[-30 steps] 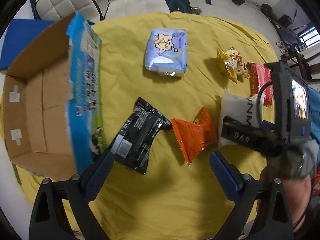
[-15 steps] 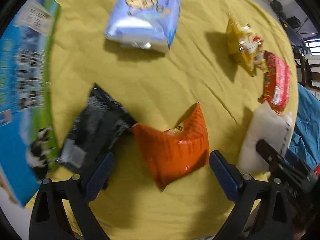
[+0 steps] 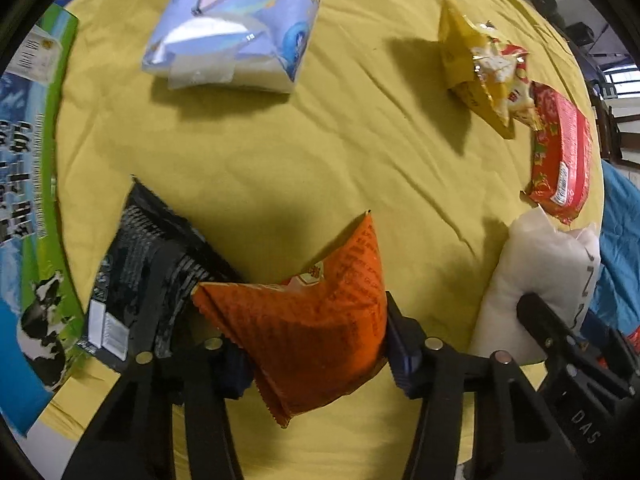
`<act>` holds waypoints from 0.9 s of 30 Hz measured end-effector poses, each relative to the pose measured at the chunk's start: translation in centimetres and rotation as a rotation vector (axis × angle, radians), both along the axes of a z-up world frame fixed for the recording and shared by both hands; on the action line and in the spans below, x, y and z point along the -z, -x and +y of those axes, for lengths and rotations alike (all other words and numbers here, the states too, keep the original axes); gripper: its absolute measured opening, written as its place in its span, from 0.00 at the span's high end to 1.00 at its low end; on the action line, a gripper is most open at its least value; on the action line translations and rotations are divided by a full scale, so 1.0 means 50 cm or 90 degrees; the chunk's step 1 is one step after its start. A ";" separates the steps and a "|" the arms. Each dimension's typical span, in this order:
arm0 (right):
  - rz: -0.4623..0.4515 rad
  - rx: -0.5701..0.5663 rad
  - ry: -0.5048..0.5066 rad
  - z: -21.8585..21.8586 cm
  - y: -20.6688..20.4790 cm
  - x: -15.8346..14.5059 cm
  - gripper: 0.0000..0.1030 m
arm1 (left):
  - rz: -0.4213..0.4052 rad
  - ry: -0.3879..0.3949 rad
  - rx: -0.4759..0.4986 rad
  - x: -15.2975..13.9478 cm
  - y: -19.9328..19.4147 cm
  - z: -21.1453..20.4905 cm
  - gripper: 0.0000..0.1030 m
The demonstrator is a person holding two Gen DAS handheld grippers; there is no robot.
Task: Organize snacks
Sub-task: 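Carry both bags into the cardboard box and open both tools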
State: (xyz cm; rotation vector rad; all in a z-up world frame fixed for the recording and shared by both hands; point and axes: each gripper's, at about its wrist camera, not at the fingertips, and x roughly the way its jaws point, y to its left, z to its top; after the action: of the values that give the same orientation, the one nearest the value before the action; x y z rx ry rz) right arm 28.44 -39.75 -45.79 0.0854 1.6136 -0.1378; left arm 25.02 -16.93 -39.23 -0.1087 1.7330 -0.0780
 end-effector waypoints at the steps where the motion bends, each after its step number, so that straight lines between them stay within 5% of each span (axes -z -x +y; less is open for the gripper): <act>1: -0.004 -0.001 0.001 0.003 0.002 -0.005 0.29 | -0.011 -0.006 0.006 -0.005 0.007 -0.003 0.53; 11: -0.037 -0.012 -0.005 0.023 0.020 -0.076 0.31 | -0.135 -0.043 0.042 -0.133 0.063 -0.009 0.53; 15: -0.057 -0.021 -0.012 0.036 0.044 -0.128 0.32 | -0.179 -0.042 0.052 -0.228 0.084 0.023 0.53; 27: -0.160 -0.073 -0.061 0.148 0.118 -0.346 0.32 | -0.315 -0.028 0.032 -0.376 0.106 0.137 0.53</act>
State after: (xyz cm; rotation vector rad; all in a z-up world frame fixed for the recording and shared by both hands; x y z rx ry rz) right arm 22.55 -32.34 -28.47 0.0815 1.3695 0.0383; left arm 19.72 -10.10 -20.46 -0.0110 1.2425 -0.0950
